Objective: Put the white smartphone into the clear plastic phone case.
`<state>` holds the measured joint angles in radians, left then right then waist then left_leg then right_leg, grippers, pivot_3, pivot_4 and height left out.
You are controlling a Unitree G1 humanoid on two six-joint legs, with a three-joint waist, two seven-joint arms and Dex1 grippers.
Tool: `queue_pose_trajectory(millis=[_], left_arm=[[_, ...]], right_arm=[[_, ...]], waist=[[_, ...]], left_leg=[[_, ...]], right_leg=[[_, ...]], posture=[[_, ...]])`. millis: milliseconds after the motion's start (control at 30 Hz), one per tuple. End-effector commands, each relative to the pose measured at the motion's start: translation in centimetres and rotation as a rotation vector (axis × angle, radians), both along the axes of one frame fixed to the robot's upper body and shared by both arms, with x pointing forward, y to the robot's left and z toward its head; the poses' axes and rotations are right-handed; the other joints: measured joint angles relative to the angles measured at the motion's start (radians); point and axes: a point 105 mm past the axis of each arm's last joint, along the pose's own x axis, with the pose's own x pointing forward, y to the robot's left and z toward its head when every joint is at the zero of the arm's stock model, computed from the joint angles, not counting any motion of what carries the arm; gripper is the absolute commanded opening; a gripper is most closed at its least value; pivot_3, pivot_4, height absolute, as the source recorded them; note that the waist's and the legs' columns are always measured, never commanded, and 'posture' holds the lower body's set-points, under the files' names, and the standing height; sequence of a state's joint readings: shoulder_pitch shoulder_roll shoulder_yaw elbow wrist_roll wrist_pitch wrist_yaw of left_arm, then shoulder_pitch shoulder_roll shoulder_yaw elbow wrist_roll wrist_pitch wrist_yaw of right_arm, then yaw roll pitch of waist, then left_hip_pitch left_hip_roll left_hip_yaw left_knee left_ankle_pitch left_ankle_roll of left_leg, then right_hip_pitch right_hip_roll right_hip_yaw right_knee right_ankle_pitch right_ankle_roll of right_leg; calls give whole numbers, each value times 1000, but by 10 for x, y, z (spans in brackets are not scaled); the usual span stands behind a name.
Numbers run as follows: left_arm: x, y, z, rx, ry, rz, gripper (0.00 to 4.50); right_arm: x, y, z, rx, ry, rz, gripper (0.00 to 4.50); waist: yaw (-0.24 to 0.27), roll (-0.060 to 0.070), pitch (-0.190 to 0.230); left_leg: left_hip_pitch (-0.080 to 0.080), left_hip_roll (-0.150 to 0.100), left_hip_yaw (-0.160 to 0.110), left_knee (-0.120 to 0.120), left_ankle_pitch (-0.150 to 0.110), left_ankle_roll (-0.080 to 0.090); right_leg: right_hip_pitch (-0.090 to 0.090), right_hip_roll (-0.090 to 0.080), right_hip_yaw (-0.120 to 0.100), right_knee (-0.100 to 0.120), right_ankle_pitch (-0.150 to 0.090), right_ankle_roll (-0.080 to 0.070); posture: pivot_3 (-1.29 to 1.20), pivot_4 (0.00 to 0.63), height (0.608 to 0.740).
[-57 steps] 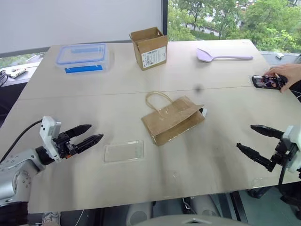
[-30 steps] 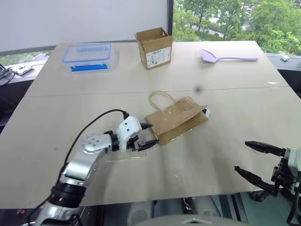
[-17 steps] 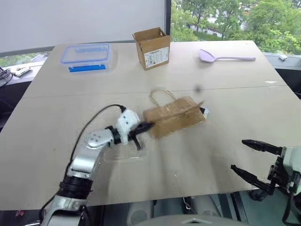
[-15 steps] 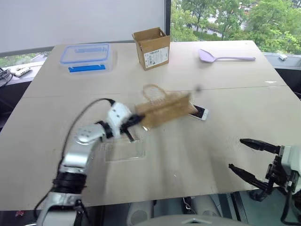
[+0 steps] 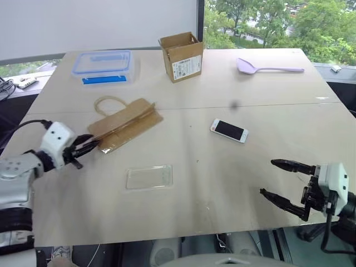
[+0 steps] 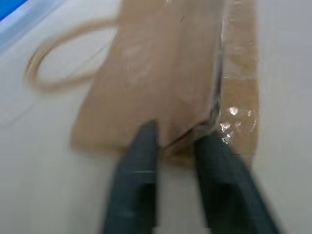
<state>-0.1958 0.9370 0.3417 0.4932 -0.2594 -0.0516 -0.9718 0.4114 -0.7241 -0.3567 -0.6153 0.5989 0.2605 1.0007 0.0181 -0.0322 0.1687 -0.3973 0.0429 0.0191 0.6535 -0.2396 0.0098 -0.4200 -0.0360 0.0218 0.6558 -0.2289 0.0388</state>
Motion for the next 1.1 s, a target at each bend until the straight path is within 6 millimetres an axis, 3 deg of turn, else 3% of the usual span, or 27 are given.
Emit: queue_pose_trajectory(millis=[33,100,167,233,300,400,533,833,967,1100], left_arm=[[16,-13,51,-129,-192,61,3297],[21,-59,69,-285,-203,-55,4061],[10,-115,74,-452,-92,-253,4061],[-2,-139,70,-505,8,-345,4061],[-22,-155,48,-453,137,-429,4061],[-47,-159,20,-371,295,-505,4061],[-72,-152,-6,-277,451,-577,4061],[-90,-136,-54,-72,536,-607,4061],[-92,-137,-70,-15,531,-606,2858],[-94,-147,-74,-11,521,-649,841]], right_arm=[[-1,1,2,-1,-17,20,4500],[-1,1,2,13,-16,14,4500],[-2,4,1,27,-14,18,4500],[-2,6,1,33,-15,22,4500],[-2,6,0,33,-17,20,4500],[-4,7,0,32,-20,12,4500],[-10,8,-1,35,-14,-1,4500],[-17,10,-4,24,-4,-16,4500],[-16,12,-4,20,-8,-18,4500],[-14,13,-4,19,-12,-20,4500]], waist=[[5,0,0],[7,-1,0],[7,-1,0],[-4,-2,-1],[-26,-1,-1],[-50,0,0],[-45,0,0],[-27,2,1],[-25,4,0],[-25,5,-1]], left_leg=[[0,1,0,0,0,0],[-1,1,-1,1,0,0],[-1,1,-1,1,0,0],[-1,1,0,2,0,0],[1,-2,1,2,0,0],[5,-1,2,-3,0,0],[6,4,-2,-3,0,0],[2,3,1,-2,0,0],[1,2,2,-2,0,0],[2,2,2,-2,0,0]], right_leg=[[0,-1,0,0,0,0],[1,-1,-1,0,0,0],[2,-2,-1,0,0,0],[3,-3,0,0,0,0],[2,-2,1,0,0,1],[2,2,5,1,0,0],[1,6,1,4,-1,-2],[0,0,2,-1,-2,-3],[0,-2,2,-3,-1,-2],[0,-1,2,-2,-1,-2]], posture=[[0,150,740],[0,150,740],[0,150,740],[0,150,740],[0,150,740],[0,150,740],[0,150,740],[0,150,740],[0,150,740],[0,150,740]])
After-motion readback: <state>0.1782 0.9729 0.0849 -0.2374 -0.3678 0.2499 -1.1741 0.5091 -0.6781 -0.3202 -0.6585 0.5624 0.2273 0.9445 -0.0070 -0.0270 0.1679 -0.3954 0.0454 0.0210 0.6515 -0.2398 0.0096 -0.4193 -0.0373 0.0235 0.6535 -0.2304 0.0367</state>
